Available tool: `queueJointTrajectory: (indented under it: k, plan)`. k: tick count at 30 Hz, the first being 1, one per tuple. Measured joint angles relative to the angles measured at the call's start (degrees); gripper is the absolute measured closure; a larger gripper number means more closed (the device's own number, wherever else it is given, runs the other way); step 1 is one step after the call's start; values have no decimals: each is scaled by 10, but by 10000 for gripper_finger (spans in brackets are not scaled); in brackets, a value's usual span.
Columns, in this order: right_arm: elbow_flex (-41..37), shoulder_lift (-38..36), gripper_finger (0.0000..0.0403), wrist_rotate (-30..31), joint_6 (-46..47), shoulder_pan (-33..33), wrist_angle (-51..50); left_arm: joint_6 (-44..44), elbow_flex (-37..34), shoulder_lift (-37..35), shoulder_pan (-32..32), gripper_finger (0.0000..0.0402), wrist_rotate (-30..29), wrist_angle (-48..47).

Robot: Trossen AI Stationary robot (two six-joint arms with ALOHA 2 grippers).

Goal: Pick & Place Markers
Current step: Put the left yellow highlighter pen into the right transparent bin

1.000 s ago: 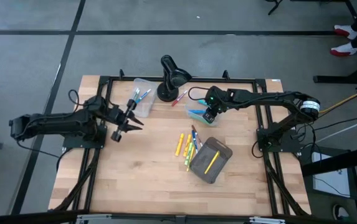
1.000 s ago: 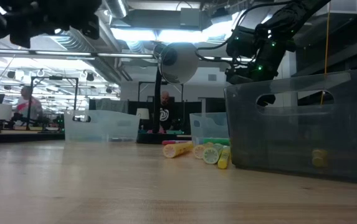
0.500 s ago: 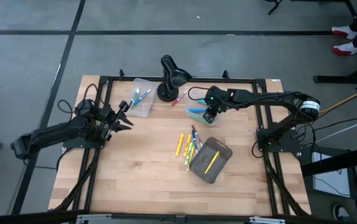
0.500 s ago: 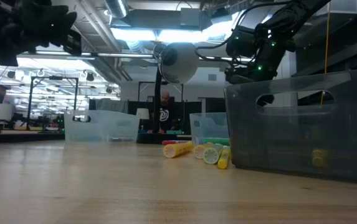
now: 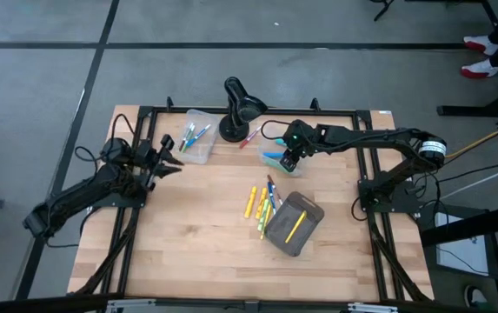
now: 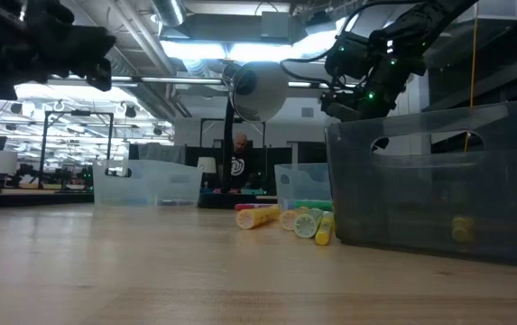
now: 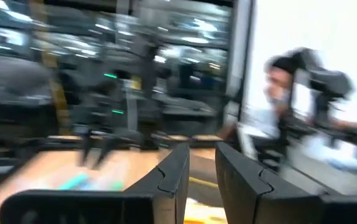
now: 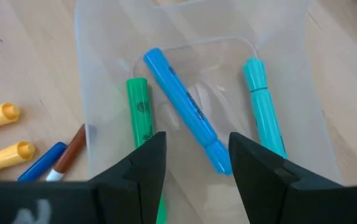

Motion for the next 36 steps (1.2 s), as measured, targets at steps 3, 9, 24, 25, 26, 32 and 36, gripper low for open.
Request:
queueJointTrajectory:
  k: [3,9,24,25,26,32,36]
  plan:
    - [0,0,229,0,-2,0,1,9,0,0,5,329,-100,-7]
    - [0,0,229,0,0,0,1,49,0,0,-20,329,-209,-43]
    - [0,0,229,0,-36,0,-43,115,0,-21,-124,329,-372,-195]
    - [0,0,229,0,-40,0,-45,112,0,-28,-124,329,-386,-220]
    - [0,0,229,0,-42,0,-44,108,0,-35,-124,329,-406,-244]
    - [0,0,229,0,-75,0,-14,116,0,-82,-124,329,-455,-257]
    - [0,0,229,0,-100,0,9,130,0,-111,-124,329,-458,-250]
